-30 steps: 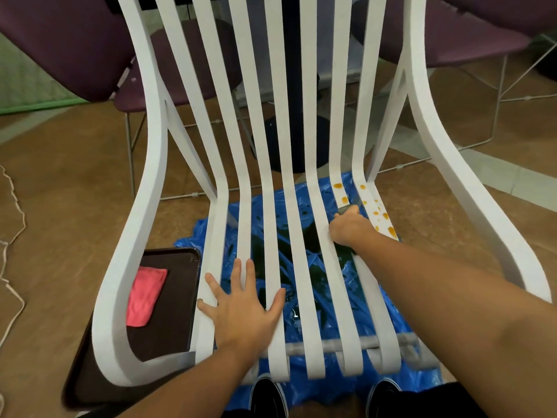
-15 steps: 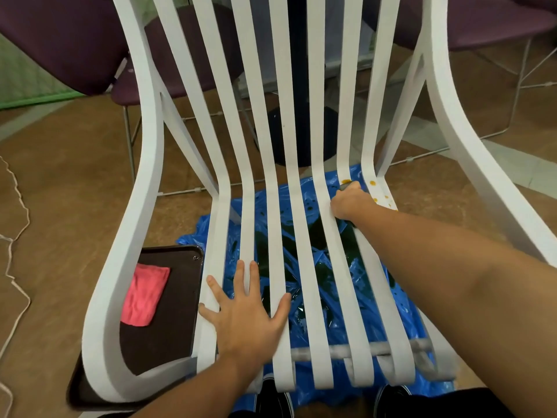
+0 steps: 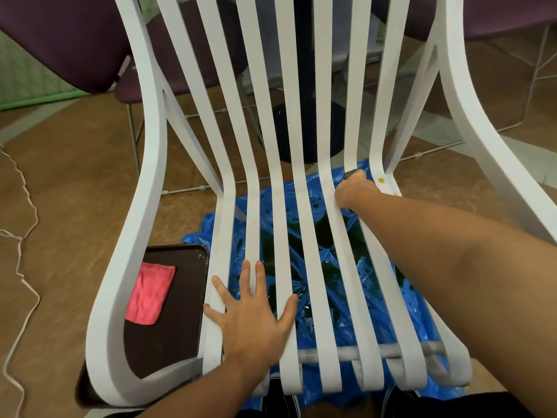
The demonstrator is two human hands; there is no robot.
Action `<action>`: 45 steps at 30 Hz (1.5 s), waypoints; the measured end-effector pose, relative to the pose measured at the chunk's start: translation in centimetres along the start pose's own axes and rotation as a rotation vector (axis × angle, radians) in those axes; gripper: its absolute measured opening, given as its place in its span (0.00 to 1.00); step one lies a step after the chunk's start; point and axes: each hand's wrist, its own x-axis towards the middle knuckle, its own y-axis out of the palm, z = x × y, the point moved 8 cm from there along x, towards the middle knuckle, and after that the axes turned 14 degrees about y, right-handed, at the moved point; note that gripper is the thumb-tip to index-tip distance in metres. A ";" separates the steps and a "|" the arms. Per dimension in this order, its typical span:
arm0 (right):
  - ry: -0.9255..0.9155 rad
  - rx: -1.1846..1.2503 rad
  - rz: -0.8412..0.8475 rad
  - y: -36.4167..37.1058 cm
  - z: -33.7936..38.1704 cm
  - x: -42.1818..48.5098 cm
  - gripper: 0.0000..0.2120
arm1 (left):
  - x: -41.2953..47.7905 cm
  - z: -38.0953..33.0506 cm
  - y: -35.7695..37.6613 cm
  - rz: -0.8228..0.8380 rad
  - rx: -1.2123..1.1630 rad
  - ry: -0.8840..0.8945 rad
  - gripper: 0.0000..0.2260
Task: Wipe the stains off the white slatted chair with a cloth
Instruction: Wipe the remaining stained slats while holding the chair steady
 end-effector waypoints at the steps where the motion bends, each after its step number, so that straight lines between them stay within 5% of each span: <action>1: 0.009 0.007 0.002 -0.1 -0.1 -0.3 0.26 | 0.0 0.0 0.0 -0.001 -0.003 0.001 0.42; 20: 0.008 -0.081 -0.038 2.1 -6.6 -6.5 0.19 | -0.6 -0.3 -1.0 -0.039 -0.050 0.009 0.42; 25: 0.050 0.059 -0.029 3.5 -9.9 -8.3 0.19 | -0.6 -0.3 -1.0 -0.042 -0.051 0.010 0.42; 45: -0.098 -0.101 -0.141 6.6 -19.6 -18.0 0.16 | -1.2 -0.3 -1.4 -0.063 -0.100 0.009 0.42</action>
